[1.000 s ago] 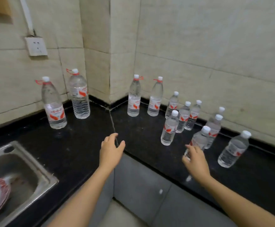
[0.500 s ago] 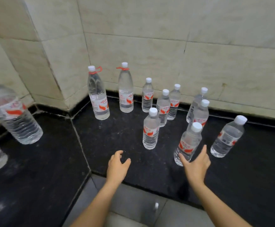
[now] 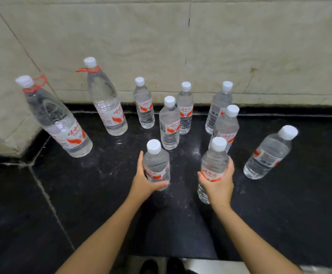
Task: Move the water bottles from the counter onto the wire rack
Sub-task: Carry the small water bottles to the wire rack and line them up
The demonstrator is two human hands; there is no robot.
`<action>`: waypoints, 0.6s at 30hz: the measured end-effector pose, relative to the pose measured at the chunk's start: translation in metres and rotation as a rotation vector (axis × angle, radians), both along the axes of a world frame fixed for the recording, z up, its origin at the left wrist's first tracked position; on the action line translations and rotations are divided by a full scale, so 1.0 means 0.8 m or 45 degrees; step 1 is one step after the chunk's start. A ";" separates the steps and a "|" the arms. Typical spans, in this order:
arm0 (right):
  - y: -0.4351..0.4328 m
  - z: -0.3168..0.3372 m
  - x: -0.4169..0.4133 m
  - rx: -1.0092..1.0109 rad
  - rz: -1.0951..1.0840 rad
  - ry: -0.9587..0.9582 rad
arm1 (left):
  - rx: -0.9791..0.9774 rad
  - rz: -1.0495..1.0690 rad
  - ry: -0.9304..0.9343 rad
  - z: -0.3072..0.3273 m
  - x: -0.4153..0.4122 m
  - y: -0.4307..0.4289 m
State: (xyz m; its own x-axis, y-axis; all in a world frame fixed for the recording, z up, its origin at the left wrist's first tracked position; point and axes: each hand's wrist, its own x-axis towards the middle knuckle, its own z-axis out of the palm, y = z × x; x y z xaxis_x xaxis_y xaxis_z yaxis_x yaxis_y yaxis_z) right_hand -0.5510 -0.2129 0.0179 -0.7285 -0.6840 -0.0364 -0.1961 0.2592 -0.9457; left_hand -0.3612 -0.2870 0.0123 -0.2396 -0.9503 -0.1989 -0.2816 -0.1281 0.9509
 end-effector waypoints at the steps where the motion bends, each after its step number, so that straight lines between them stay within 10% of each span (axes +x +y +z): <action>1: 0.001 0.001 -0.001 0.012 0.028 0.004 | -0.011 0.036 0.032 -0.002 -0.009 -0.004; 18: 0.027 0.032 0.036 0.162 0.008 0.080 | -0.020 0.083 -0.130 0.014 -0.013 -0.002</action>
